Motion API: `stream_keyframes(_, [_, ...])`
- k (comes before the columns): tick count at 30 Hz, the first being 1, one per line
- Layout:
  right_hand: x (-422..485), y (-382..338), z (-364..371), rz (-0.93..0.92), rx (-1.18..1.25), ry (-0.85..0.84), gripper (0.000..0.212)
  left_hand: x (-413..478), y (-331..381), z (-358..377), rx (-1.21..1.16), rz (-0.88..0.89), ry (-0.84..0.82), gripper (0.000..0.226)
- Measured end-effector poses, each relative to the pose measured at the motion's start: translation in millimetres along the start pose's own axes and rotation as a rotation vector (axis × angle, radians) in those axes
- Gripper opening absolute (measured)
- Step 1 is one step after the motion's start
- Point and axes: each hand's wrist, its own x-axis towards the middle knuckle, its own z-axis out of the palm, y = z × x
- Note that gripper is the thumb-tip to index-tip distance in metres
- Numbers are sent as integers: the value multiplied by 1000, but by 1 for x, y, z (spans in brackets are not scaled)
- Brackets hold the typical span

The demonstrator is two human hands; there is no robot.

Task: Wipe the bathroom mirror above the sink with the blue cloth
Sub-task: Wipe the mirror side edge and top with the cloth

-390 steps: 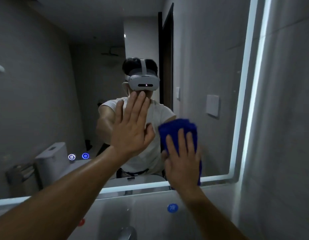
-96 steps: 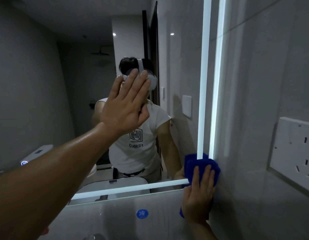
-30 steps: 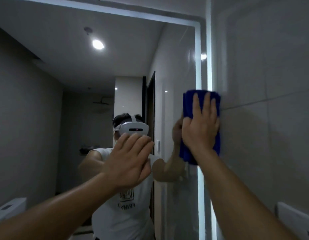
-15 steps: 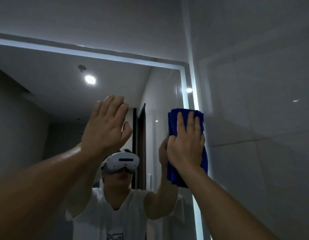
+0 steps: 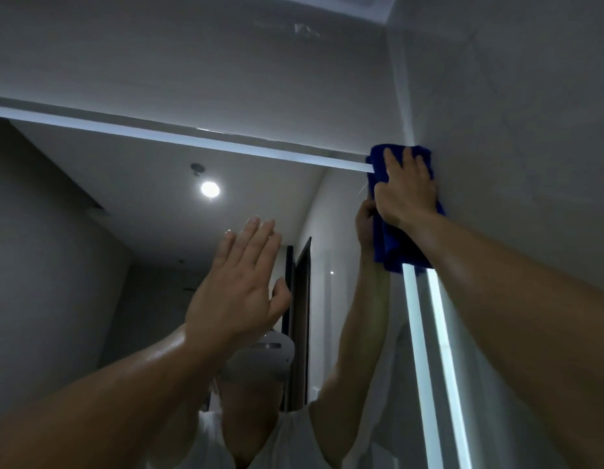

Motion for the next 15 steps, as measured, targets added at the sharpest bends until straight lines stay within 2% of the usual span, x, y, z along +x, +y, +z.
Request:
stream_keyframes(5, [25, -13, 0, -58, -42, 26, 67, 1, 1, 1, 17, -34, -19, 78])
stream_keyframes(8, [0, -43, 9, -298, -13, 56, 68, 2, 3, -1, 2, -44, -28, 80])
stream_keyframes(12, [-34, -56, 19, -589, 17, -35, 66, 1, 4, -3, 23, -58, 3, 77])
stream_keyframes(14, [-18, -38, 11, -574, -25, -18, 67, 1, 5, -4, 37, -81, -2, 79])
stream_keyframes(15, [-7, -30, 8, -500, -41, 6, 68, 1, 5, -5, 39, -93, -6, 80])
